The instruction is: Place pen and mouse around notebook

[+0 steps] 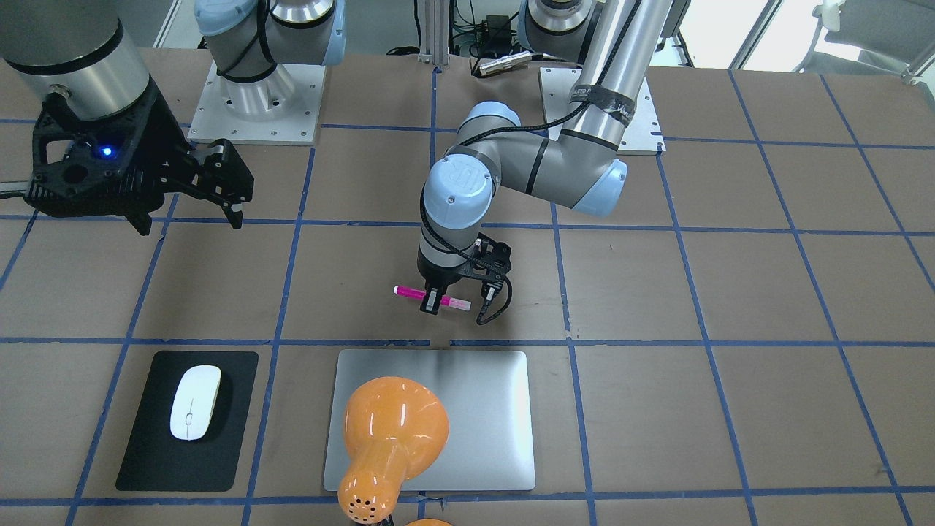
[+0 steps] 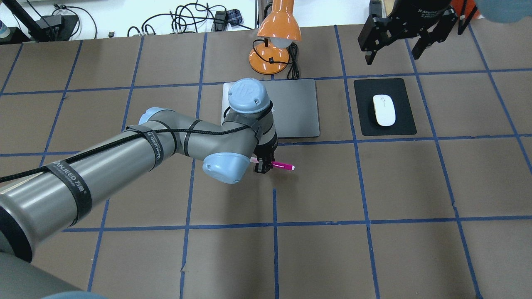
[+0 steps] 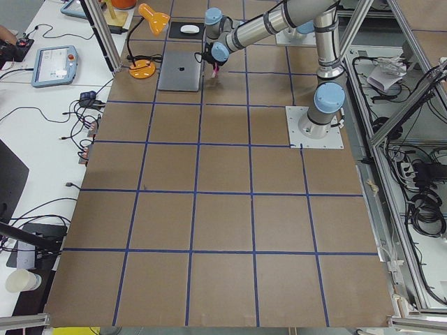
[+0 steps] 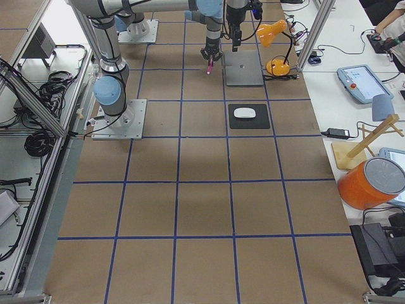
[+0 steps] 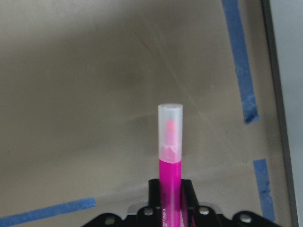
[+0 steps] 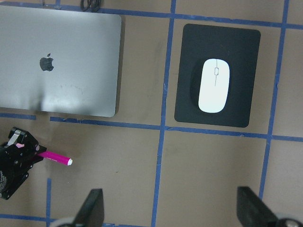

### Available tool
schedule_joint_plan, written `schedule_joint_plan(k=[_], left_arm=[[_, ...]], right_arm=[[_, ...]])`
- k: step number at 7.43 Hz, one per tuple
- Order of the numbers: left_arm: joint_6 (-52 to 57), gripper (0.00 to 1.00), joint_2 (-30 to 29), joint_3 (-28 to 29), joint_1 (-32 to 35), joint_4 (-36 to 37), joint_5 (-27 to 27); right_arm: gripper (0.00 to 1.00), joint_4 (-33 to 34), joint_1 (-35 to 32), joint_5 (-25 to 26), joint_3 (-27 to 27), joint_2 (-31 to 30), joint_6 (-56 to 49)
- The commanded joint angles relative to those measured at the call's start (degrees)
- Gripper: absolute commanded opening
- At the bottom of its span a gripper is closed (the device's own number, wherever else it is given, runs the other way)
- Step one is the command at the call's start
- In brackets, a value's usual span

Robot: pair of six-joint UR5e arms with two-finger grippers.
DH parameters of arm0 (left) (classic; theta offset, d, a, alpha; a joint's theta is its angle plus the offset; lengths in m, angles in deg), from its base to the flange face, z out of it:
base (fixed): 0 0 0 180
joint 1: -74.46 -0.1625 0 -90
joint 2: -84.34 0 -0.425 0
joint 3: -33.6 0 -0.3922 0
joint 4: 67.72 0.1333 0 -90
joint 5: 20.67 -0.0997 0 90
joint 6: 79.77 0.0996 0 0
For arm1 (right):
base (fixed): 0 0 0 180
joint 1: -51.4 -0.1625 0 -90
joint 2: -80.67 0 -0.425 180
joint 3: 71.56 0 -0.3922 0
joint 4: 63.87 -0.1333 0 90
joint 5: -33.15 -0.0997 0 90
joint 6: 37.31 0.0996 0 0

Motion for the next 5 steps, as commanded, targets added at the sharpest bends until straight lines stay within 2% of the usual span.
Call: schedule_joint_plan(k=[1,2,3,4,5], left_arm=[[0.1,0.24,-0.3,-0.4,-0.2,0.0,-0.3],[-0.2,0.33,-0.6,-0.3,-0.2,0.0,-0.3],[-0.4,0.63,-0.6,-0.2,-0.2,0.0,-0.1],[-0.2,0.85,-0.6,-0.2,-0.2,-0.1,0.2],[1.2,1.00,-0.5,0.1,-0.3,-0.6,-0.1]], right_arm=[[1.00,2.0,-0.1,-0.5,-2.1,-0.6,0.5],[1.00,2.7,-0.2,0.1,-3.9,-1.0,0.7],[1.00,4.2,-0.2,0.7,-4.6,-0.9,0.6],[1.00,3.9,-0.2,0.5,-3.6,-0.9,0.8],[1.00,1.1,-0.2,1.7,-1.7,-0.6,1.6]])
